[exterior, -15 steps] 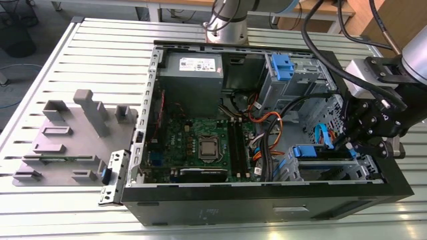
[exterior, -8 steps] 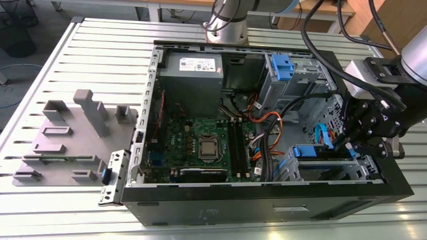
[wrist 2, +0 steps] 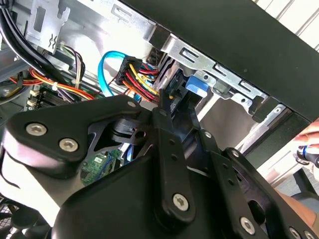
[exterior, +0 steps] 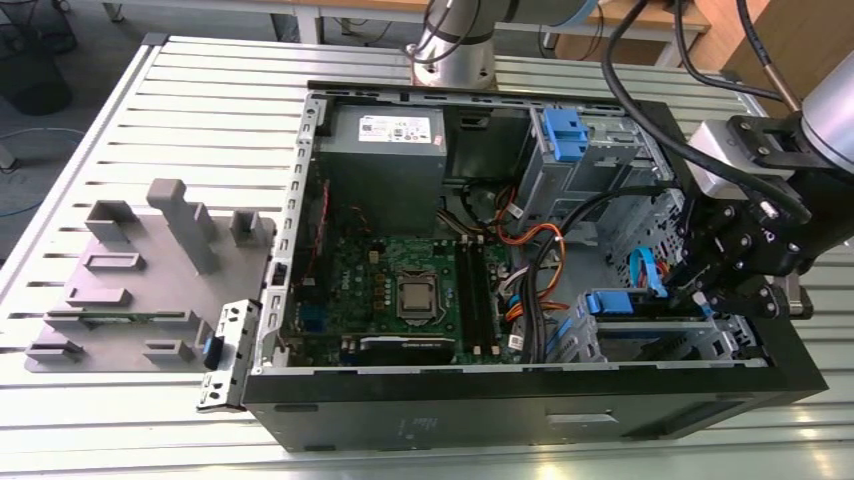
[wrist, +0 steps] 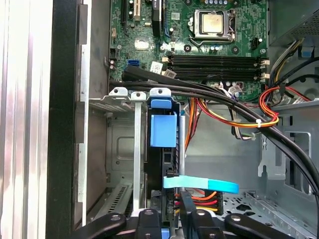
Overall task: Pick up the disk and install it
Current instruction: 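Insert the second disk wire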
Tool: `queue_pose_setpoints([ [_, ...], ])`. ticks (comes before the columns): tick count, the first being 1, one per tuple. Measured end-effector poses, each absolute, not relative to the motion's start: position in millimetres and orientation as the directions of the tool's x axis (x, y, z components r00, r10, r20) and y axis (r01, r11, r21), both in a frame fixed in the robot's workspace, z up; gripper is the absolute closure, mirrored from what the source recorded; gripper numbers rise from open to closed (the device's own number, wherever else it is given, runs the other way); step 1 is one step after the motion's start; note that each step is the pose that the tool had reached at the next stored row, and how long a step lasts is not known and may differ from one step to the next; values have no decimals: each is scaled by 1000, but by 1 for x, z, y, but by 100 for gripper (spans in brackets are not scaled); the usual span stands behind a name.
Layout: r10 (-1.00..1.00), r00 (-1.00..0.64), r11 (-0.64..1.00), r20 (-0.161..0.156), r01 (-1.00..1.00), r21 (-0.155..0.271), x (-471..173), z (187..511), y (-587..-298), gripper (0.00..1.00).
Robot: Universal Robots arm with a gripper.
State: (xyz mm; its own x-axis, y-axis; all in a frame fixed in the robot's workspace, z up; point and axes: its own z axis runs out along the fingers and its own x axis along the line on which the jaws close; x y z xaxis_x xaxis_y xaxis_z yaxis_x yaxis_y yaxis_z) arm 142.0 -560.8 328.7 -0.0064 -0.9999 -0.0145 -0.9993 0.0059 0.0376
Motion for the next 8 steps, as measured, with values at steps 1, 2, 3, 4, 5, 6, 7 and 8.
queue_pose_setpoints([
  [1, -1000, -6, 6, -14, -999, 38, 142, 330, -561, 70],
  [2, -1000, -6, 6, -15, -999, 38, 142, 333, -561, 70],
  [3, -1000, -6, 6, -15, -999, 38, 142, 337, -561, 70],
  [4, -1000, -6, 6, -15, -999, 38, 142, 341, -561, 70],
  [5, -1000, -6, 6, -15, -999, 38, 142, 345, -561, 70],
  [6, -1000, -6, 6, -15, -999, 38, 142, 349, -561, 70],
  [7, -1000, -6, 6, -15, -999, 38, 142, 353, -561, 70],
  [8, -1000, -6, 6, -15, -999, 38, 142, 357, -561, 70],
])
